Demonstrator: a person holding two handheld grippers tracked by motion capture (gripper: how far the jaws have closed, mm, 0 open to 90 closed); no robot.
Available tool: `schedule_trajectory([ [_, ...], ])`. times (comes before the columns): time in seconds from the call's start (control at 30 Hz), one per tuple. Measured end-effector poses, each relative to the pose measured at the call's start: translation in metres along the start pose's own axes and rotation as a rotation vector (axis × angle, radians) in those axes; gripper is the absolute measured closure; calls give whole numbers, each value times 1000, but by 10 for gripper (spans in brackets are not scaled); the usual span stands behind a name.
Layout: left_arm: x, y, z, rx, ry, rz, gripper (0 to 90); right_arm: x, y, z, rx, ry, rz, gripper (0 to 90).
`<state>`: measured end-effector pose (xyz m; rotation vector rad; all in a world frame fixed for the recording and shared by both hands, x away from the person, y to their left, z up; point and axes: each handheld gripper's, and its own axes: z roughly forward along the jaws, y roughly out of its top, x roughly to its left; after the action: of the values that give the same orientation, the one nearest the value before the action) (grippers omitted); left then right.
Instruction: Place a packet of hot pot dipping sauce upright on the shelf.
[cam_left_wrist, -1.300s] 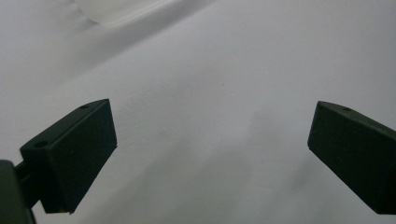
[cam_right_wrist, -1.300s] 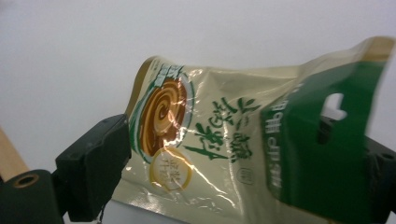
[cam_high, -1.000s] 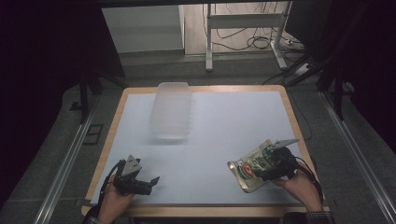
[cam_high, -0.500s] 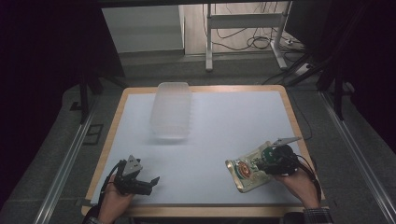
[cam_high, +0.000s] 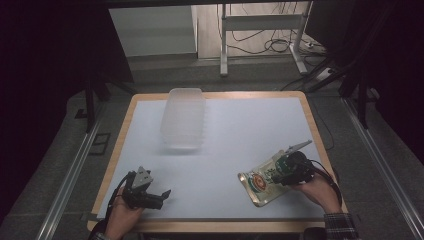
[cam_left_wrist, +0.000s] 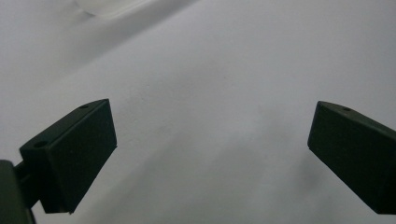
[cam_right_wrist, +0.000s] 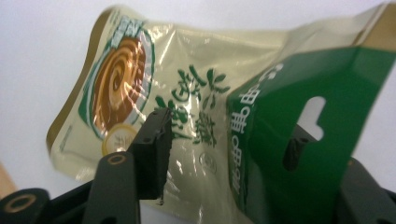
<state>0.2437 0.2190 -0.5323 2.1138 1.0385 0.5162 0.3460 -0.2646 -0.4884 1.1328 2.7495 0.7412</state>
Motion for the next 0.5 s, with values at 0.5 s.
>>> schedule_trajectory([
  [0.5, 0, 0, 0, 0, 3, 5, 10, -3, -4, 8, 23, 4, 82, 390],
])
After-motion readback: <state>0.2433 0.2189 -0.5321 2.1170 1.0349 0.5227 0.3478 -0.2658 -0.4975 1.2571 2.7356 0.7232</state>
